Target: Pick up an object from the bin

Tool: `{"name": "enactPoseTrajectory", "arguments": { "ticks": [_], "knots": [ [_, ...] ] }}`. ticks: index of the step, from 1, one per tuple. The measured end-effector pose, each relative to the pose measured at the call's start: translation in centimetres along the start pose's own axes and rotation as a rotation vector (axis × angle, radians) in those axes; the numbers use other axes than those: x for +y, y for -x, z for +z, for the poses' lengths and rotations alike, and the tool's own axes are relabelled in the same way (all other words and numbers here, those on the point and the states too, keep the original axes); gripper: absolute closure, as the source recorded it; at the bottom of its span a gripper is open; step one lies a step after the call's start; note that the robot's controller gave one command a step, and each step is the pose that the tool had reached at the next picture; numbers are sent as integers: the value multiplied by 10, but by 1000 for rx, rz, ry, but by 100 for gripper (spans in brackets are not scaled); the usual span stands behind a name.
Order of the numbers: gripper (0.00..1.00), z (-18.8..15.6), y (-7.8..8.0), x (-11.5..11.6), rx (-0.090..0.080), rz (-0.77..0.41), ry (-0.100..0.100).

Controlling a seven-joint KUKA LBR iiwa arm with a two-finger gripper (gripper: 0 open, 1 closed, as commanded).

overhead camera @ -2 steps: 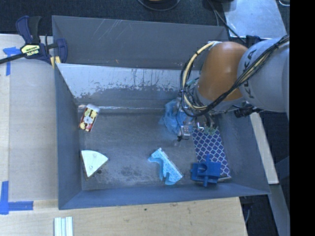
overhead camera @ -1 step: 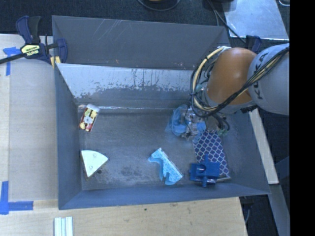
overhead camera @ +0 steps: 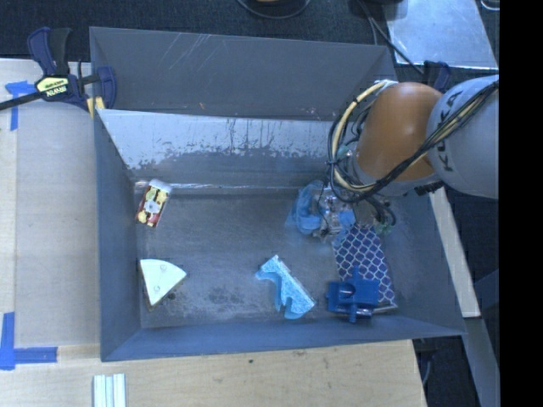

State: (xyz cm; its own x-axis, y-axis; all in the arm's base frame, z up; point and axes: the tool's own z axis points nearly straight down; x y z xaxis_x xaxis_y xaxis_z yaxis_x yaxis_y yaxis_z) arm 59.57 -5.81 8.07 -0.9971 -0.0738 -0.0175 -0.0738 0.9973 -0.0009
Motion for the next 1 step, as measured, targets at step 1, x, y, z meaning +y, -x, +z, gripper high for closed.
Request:
{"name": "enactPoseTrajectory", "arguments": {
  "ticks": [1],
  "knots": [
    [100, -142, 5, 11, -4, 8, -1]
  ]
}}
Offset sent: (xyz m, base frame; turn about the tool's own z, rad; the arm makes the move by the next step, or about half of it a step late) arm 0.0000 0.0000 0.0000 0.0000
